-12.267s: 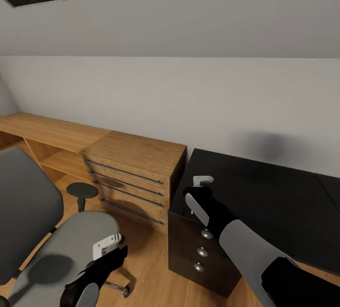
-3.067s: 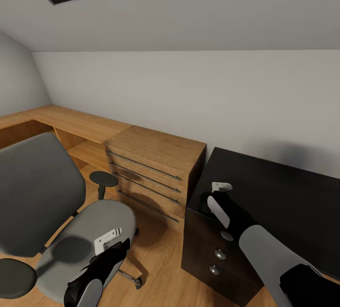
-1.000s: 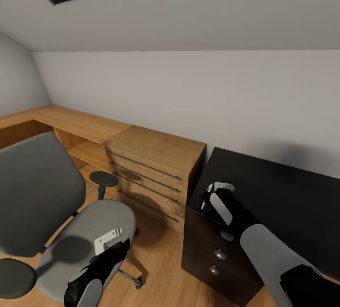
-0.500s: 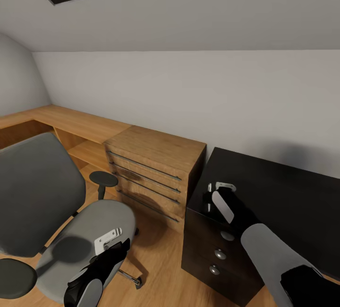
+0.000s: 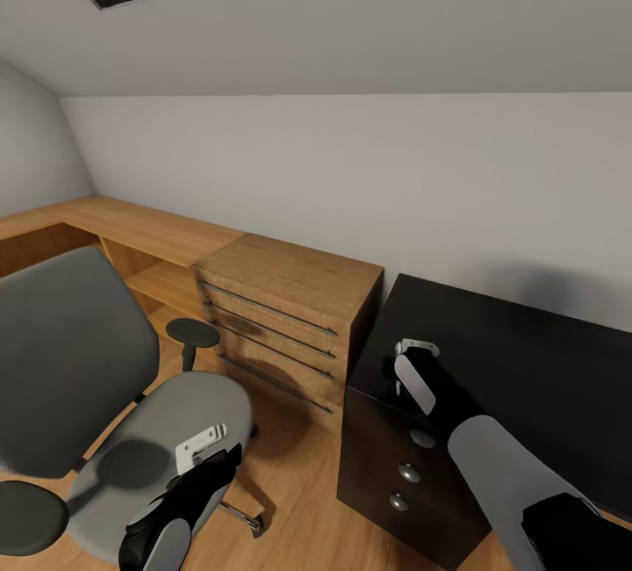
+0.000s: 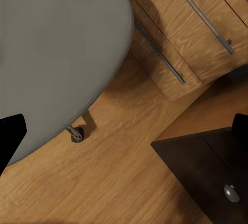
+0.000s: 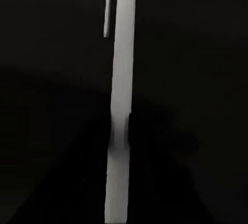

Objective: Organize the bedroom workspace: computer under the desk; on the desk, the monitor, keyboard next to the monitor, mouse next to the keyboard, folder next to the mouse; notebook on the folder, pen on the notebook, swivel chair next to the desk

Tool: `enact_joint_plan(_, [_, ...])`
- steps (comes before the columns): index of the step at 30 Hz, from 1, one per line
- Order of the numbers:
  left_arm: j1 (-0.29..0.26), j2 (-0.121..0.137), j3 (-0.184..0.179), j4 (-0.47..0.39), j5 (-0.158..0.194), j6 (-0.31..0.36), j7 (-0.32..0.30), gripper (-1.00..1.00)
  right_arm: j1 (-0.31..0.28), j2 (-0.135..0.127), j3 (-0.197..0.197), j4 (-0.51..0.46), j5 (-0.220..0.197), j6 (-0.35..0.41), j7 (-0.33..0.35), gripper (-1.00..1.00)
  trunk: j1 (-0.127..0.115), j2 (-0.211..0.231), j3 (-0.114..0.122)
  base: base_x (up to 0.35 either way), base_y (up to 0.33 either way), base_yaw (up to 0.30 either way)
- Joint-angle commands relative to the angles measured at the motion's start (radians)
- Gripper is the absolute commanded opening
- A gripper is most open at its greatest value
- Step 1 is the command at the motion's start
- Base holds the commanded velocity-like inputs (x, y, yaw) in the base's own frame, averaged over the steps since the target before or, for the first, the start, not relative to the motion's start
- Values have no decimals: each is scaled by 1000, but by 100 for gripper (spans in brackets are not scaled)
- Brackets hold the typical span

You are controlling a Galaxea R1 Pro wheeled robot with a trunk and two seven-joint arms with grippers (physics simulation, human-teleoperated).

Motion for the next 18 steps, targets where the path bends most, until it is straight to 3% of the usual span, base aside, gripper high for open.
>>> enact_joint_plan(1, [-1,0,-1,-2,9,2,9,100,0,0,4,38,-17,5,-13,-100,0,0,-1,0,0,0])
enact_joint_plan(18, [-1,0,-1,-2,9,2,9,100,0,-1,5,38,-29,7,-13,-100,0,0,-1,0,0,0])
